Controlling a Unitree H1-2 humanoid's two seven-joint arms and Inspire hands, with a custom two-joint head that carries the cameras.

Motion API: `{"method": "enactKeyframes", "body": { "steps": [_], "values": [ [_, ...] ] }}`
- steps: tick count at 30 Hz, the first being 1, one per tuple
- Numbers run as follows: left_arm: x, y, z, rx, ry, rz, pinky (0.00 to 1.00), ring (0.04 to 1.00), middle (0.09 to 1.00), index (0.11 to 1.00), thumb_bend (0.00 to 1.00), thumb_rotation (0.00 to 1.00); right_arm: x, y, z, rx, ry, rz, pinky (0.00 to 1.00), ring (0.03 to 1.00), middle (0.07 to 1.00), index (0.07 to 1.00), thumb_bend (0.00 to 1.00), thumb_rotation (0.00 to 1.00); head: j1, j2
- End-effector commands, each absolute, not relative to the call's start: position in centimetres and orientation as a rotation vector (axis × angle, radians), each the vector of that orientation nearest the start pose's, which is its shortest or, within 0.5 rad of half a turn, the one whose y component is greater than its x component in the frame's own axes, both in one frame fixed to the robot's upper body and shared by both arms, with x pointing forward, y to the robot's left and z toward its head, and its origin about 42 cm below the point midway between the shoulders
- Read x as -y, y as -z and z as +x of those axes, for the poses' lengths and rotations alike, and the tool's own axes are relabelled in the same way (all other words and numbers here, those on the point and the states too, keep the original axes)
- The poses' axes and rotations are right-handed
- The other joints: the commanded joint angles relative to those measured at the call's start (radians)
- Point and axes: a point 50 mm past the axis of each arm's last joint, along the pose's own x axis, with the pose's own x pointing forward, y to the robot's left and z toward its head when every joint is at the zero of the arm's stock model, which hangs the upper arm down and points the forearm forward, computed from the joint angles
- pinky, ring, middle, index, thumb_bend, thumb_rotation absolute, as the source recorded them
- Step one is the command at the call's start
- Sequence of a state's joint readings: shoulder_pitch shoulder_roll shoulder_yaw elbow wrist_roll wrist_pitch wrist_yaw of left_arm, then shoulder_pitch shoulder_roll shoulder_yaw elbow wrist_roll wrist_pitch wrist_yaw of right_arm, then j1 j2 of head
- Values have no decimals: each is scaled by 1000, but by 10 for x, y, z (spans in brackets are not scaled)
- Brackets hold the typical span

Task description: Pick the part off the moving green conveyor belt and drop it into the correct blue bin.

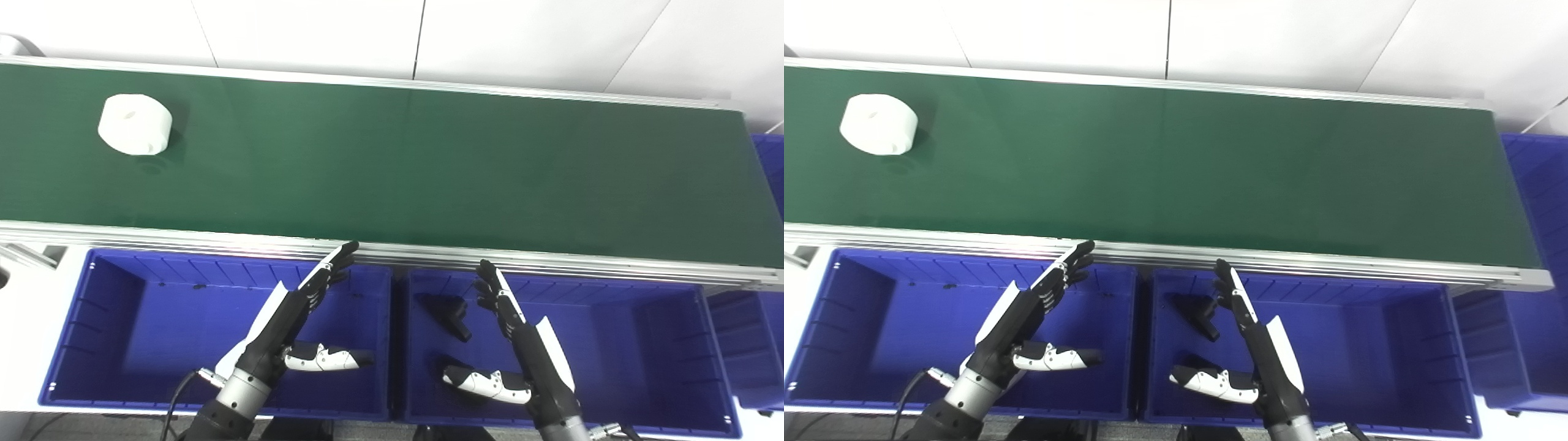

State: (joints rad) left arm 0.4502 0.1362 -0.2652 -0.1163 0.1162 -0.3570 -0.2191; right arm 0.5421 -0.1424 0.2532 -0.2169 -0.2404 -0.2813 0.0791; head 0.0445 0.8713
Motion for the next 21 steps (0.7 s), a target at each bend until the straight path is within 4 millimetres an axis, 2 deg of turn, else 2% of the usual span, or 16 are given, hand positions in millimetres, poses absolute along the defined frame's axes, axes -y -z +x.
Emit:
{"method": "enactKeyframes", "body": {
  "steps": [1, 9, 11, 13, 16, 17, 18, 19, 20, 21],
  "values": [
    [-183, -63, 118, 75, 444, 137, 913, 951, 976, 939, 872, 284, 197, -75, 93, -6, -301, -248, 904, 946, 974, 1000, 890, 475, 5, -2],
    [-181, -61, 118, 73, 448, 144, 903, 951, 978, 940, 870, 290, 199, -73, 93, -5, -310, -238, 921, 958, 977, 1000, 881, 478, 17, -8],
    [-181, -60, 118, 73, 451, 141, 908, 951, 978, 941, 869, 293, 200, -72, 93, -7, -308, -239, 917, 957, 977, 1000, 882, 479, 27, -20],
    [-179, -58, 117, 72, 452, 136, 906, 950, 980, 941, 868, 290, 201, -71, 92, -1, -305, -243, 909, 950, 974, 1000, 885, 481, 61, -40],
    [-174, -56, 114, 70, 453, 134, 899, 946, 978, 942, 870, 278, 206, -66, 90, 1, -309, -238, 919, 951, 977, 1000, 885, 479, 172, -96],
    [-172, -56, 113, 68, 455, 126, 898, 946, 978, 943, 866, 265, 208, -64, 89, 5, -312, -233, 925, 953, 981, 1000, 883, 479, 183, -102],
    [-169, -54, 112, 66, 459, 120, 901, 949, 976, 943, 863, 245, 211, -62, 88, 11, -316, -229, 933, 959, 988, 1000, 875, 475, 230, -133],
    [-168, -53, 110, 63, 462, 121, 903, 950, 976, 944, 862, 239, 213, -60, 87, 17, -318, -231, 935, 963, 992, 1000, 869, 472, 239, -139],
    [-166, -51, 109, 59, 466, 120, 902, 950, 974, 943, 859, 237, 215, -58, 86, 16, -319, -232, 926, 963, 996, 1000, 866, 477, 270, -168],
    [-164, -49, 108, 58, 468, 120, 902, 951, 974, 942, 858, 230, 217, -56, 85, 13, -319, -233, 919, 962, 998, 1000, 866, 480, 270, -168]
  ]
}}
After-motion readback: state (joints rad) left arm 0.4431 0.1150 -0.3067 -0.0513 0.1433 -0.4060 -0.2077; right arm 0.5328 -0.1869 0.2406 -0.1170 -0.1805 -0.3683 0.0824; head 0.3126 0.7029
